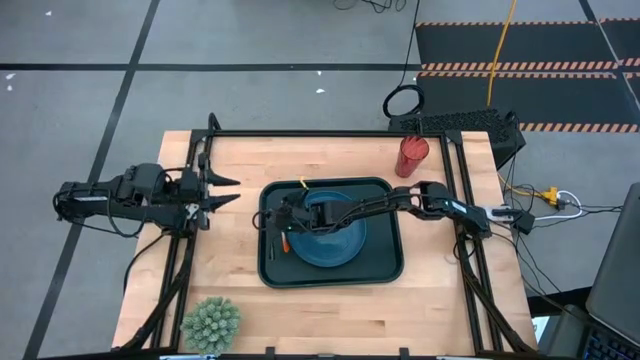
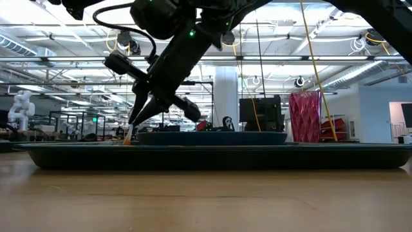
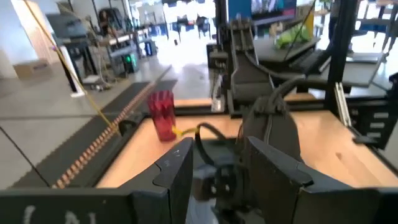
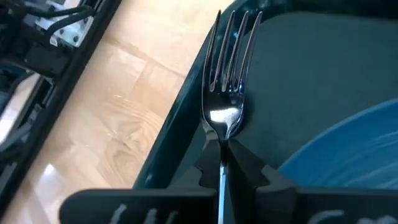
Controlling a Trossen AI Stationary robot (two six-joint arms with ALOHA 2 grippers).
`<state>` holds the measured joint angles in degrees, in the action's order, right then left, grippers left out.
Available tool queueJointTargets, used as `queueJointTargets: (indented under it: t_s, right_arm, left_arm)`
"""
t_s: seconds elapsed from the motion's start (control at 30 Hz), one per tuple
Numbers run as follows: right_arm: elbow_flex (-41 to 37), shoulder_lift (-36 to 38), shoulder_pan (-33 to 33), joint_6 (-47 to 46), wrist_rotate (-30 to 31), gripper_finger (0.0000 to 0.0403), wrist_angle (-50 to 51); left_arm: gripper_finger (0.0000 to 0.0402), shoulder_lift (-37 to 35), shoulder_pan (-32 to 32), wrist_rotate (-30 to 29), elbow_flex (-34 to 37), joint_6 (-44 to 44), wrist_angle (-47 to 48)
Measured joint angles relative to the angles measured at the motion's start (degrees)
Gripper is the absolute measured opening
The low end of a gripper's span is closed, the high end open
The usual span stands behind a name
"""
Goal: Pick and place plate/cup/fork/spoon on tray
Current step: Put the orange fork between the black spoon and blue plate on the black tray
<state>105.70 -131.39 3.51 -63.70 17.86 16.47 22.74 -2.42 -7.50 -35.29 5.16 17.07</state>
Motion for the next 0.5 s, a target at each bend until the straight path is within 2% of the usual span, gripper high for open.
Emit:
queueJointTargets:
  t_s: [0.23, 0.5]
  right_arm:
    - [-4.6, 0.1, 0.0, -8.2, -0.1, 0.0, -3.6]
    - [-5.6, 0.1, 0.4, -10.7, -0.1, 0.0, -4.7]
  left_arm:
    - [0.0152, 0.0, 0.0, 0.0, 0.0, -2.2, 4.0]
    - [0.0152, 0.0, -1.4, 0.0, 0.0, -5.8, 7.2]
